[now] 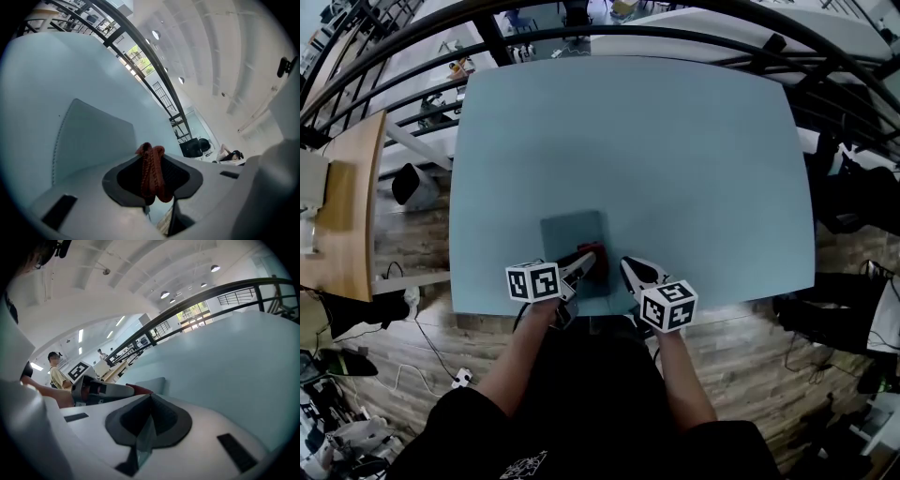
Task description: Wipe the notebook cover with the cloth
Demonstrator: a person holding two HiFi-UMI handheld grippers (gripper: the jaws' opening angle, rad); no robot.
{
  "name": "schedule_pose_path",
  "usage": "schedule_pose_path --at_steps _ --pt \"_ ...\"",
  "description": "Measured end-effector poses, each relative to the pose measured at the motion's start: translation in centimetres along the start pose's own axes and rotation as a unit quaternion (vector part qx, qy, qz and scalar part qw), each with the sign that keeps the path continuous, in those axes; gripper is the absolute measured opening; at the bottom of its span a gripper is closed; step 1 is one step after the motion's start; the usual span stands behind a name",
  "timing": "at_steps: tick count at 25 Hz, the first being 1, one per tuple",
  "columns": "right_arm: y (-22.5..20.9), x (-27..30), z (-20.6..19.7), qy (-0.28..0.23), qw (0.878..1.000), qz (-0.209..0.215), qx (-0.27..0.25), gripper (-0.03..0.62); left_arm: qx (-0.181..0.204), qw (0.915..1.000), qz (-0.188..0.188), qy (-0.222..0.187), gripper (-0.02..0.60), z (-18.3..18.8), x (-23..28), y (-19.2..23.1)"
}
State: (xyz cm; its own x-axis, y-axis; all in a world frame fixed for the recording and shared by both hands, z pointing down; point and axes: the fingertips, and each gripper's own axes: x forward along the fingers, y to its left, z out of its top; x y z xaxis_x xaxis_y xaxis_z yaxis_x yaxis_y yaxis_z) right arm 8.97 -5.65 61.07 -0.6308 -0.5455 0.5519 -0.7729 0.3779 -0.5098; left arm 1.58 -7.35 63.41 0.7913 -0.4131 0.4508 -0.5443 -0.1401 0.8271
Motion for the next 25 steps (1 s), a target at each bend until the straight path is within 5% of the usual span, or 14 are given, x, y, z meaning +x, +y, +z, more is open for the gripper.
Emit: schedule_pose_path --at_steps 25 --pt "2.0 1.0 -0.9 0.021 0.999 0.019 -0.018 0.006 -0.014 0.9996 0.021 -0.009 0.1 -0.5 -2.1 2.2"
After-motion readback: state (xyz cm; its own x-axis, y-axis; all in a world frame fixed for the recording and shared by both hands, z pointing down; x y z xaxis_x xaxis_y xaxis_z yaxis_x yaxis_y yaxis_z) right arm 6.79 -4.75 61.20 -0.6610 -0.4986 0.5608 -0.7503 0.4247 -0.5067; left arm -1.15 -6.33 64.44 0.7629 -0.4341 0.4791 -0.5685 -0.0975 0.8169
